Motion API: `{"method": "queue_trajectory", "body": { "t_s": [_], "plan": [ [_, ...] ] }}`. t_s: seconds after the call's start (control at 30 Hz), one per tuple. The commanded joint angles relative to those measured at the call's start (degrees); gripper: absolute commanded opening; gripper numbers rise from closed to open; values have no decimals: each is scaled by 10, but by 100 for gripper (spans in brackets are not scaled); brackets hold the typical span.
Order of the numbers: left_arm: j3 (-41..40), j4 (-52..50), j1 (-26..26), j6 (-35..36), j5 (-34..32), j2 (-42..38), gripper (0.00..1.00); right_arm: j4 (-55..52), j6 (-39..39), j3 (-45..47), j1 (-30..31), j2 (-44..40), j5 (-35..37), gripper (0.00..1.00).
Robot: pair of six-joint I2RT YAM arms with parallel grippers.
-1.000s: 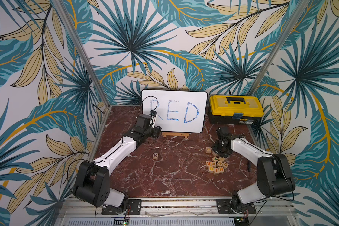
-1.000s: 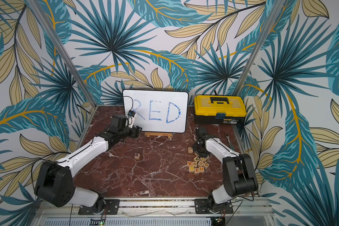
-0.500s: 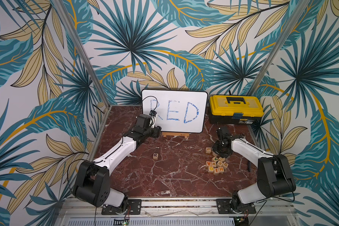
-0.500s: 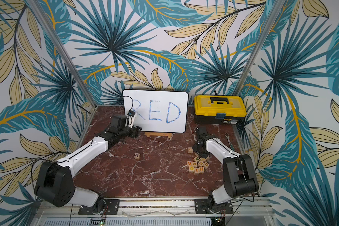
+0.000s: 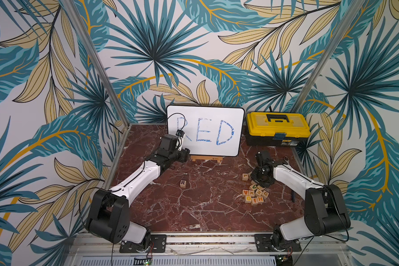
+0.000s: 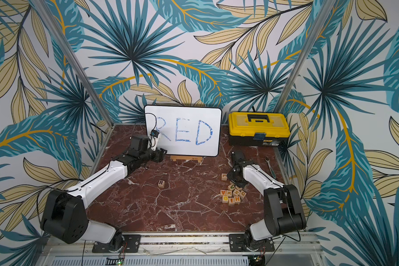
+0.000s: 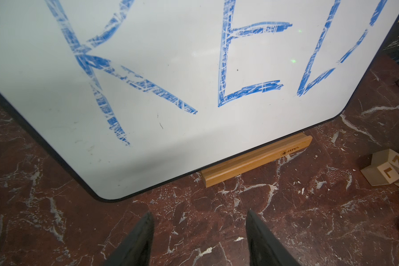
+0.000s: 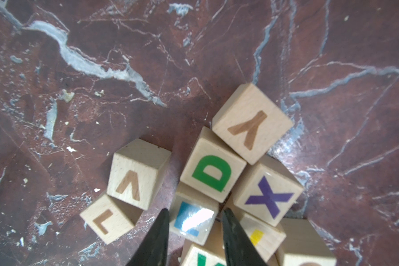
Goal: Assemble the uppercase word "red" with letter blocks
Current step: Pick up the letter block from the center of the board.
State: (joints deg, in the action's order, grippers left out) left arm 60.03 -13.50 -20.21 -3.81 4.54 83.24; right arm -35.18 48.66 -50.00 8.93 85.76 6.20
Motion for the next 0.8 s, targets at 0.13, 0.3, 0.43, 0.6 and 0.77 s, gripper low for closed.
{"method": "queue_trajectory", "body": {
  "t_s": [0.13,0.3,0.43,0.6,0.77],
  "plan": [
    [-4,8,4,8,5,-11,64,-24,-13,5,0,15,5,42],
    [-3,8,3,8,4,-9,64,-27,-12,2,-1,2,7,42],
    [-3,8,4,8,5,-9,64,-32,-12,-2,-1,-4,6,41],
    [-3,7,4,8,7,-8,64,-36,-14,-3,-1,-7,8,41],
    [-2,8,4,7,9,-7,64,-31,-11,2,-1,-12,5,42]
  ]
}}
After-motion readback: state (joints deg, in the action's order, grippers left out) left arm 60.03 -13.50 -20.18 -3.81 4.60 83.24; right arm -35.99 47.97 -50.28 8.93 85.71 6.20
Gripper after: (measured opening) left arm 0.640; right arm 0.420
